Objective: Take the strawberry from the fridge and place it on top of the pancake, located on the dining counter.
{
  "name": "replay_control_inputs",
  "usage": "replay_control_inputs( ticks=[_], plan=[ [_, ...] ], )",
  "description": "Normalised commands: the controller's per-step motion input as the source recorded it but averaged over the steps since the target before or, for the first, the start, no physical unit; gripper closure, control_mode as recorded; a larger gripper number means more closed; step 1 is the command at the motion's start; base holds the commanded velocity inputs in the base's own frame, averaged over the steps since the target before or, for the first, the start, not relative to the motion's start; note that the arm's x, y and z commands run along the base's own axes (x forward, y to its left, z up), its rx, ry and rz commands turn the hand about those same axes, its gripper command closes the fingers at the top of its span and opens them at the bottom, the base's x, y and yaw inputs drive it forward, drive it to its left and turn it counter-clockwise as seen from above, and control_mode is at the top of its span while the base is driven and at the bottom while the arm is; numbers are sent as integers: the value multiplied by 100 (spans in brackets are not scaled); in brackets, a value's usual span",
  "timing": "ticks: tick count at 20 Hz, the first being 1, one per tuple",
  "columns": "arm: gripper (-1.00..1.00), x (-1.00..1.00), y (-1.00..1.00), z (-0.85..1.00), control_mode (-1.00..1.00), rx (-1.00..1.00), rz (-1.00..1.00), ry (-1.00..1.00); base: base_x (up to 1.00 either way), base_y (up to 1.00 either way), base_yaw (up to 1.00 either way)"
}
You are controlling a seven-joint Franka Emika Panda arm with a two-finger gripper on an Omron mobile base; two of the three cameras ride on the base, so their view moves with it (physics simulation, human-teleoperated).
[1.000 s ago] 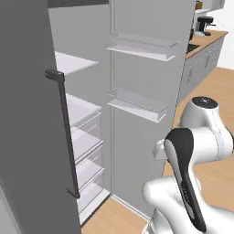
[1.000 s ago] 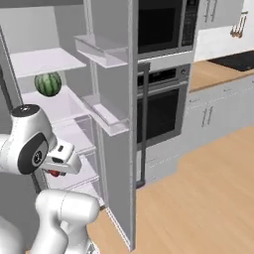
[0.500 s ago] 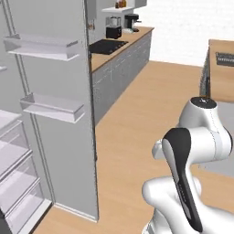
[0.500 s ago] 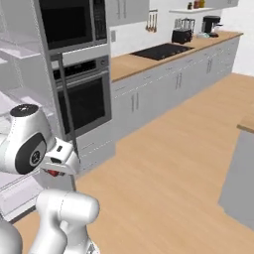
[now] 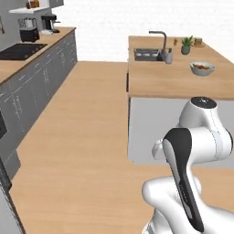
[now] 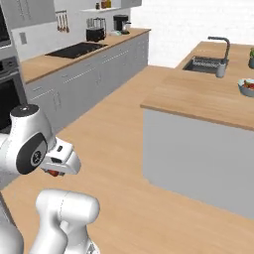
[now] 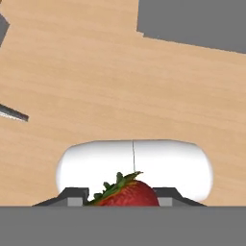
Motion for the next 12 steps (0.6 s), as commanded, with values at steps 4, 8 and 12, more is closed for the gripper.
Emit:
replay_control_inputs(
  ticks=[4, 8, 12],
  plan=[
    [100, 0, 0, 0, 100, 0, 0, 0, 0, -100, -58],
    [100, 0, 0, 0, 100, 0, 0, 0, 3, -100, -56],
    [100, 0, 0, 0, 100, 0, 0, 0, 33, -100, -45]
  ],
)
